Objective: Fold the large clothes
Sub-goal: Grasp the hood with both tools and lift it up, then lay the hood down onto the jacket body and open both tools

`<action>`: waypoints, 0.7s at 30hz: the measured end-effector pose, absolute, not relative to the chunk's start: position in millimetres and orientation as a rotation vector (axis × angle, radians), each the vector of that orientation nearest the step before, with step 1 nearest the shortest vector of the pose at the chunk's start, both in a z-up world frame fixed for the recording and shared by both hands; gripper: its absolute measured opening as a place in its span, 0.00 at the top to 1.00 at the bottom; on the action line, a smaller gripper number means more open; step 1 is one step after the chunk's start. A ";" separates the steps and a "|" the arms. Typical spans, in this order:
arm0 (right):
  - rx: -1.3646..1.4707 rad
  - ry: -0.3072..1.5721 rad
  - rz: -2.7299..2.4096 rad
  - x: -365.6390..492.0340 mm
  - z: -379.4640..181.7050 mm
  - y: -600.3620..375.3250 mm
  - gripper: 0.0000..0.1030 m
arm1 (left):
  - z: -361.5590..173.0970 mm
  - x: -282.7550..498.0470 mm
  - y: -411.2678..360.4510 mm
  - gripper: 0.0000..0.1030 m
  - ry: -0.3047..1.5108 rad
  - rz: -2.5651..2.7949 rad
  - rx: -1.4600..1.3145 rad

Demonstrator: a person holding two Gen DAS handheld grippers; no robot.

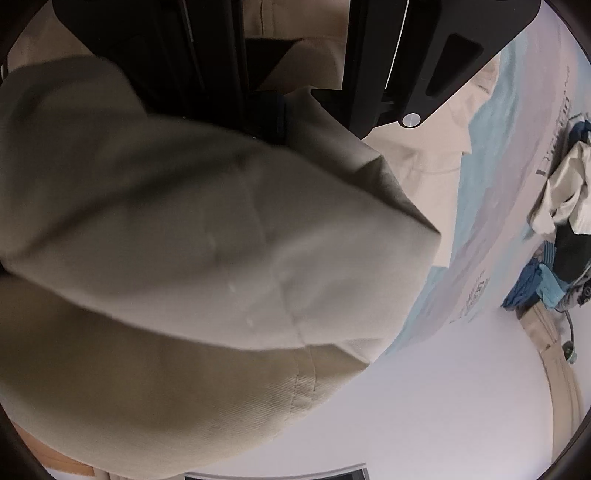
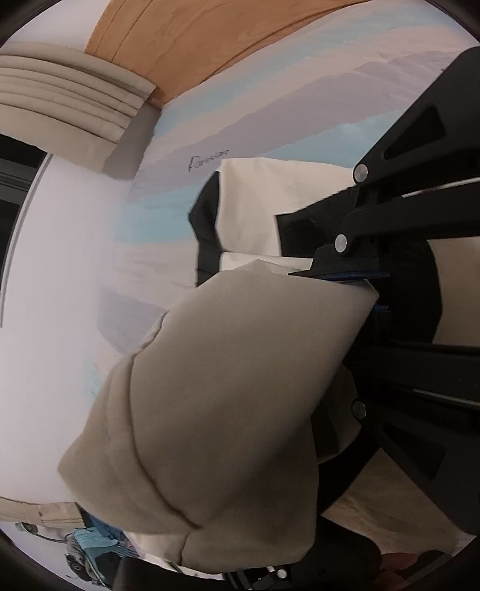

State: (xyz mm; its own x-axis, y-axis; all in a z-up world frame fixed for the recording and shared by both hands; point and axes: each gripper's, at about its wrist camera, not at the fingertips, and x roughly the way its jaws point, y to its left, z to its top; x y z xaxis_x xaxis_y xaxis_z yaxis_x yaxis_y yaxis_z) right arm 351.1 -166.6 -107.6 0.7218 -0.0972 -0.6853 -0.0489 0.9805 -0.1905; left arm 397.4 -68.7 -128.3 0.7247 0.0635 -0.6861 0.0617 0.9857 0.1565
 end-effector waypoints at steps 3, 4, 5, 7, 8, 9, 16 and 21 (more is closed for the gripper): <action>-0.211 0.779 -0.026 344.3 -113.5 -165.3 0.89 | -133.7 391.8 -68.6 0.91 0.763 -0.009 0.171; -0.213 0.780 -0.025 342.4 -114.0 -165.3 0.88 | -133.9 390.3 -67.7 0.91 0.763 -0.013 0.172; -0.215 0.781 -0.027 342.0 -113.9 -166.0 0.88 | -132.8 390.3 -66.0 0.91 0.761 -0.014 0.175; -0.212 0.785 -0.030 338.7 -113.8 -167.3 0.85 | -130.6 388.5 -64.1 0.90 0.755 -0.016 0.181; -0.213 0.786 -0.029 336.9 -113.3 -167.2 0.85 | -129.5 387.7 -62.3 0.88 0.753 -0.017 0.183; -0.218 0.785 -0.032 335.5 -112.7 -167.3 0.82 | -128.7 386.7 -60.9 0.88 0.751 -0.016 0.191; -0.199 0.780 -0.049 322.6 -103.7 -173.6 0.52 | -117.9 365.3 -51.6 0.33 0.744 0.021 0.162; -0.196 0.779 -0.069 310.1 -102.7 -178.7 0.22 | -116.1 337.8 -44.0 0.16 0.785 0.015 0.158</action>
State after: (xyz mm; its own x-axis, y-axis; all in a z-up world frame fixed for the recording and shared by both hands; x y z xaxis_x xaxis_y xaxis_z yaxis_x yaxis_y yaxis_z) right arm 310.1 -178.7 -102.7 0.7107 -0.1339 -0.6906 -0.0103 0.9796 -0.2005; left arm 337.8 -44.0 -116.1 0.7076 0.0723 -0.7029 0.0454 0.9880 0.1473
